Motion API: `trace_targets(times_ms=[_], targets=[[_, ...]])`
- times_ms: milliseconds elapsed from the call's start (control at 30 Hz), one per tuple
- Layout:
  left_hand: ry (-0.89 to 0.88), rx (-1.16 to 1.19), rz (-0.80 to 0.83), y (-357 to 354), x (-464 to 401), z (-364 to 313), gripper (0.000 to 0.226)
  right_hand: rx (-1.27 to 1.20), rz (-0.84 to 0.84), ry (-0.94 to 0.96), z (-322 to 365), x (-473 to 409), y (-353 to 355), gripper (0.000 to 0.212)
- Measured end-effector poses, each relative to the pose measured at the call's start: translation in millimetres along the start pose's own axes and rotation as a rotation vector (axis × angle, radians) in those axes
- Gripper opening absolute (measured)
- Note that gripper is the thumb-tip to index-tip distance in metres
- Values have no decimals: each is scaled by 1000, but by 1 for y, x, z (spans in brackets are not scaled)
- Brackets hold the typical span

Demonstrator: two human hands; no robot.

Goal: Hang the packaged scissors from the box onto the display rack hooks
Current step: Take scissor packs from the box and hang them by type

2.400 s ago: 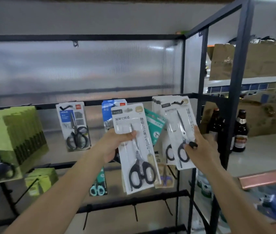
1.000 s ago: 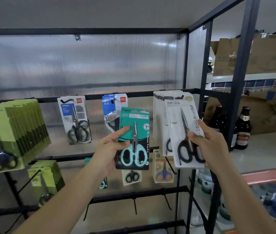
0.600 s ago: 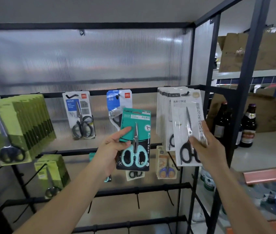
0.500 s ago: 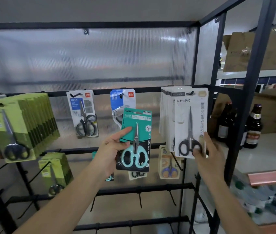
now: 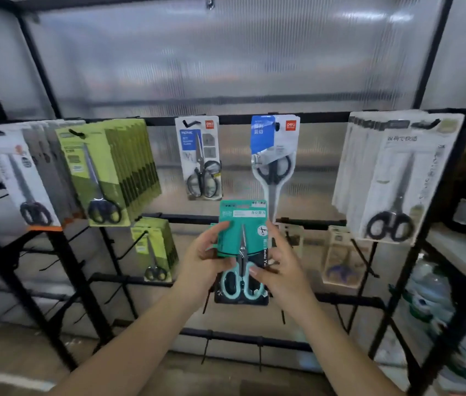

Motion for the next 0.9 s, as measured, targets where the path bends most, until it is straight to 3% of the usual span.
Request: trace_targets(times_ms=[200,367,500,900], targets=[[-134,-832,-52,88,15,-2,47,47,70,-51,-26,-9,-77,77],[-19,-1173,21,142,23,-3,46,105,71,-101,-50,-14,-111,81],[50,-1223,138,158,20,5,45,159,33,-114,-54,-15,-120,85],[14,-1146,327,185,-7,16,44,311,-87,-284,-59,17,-133,83]])
Point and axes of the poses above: each hand's wrist, its own x-axis away from the middle knuckle, its own y-axis out of the back of the hand, z = x × y, the point moved 1 cm from there along -x, towards the middle knuckle, and after that the axes turned 15 degrees about x, right-handed, at the moved point
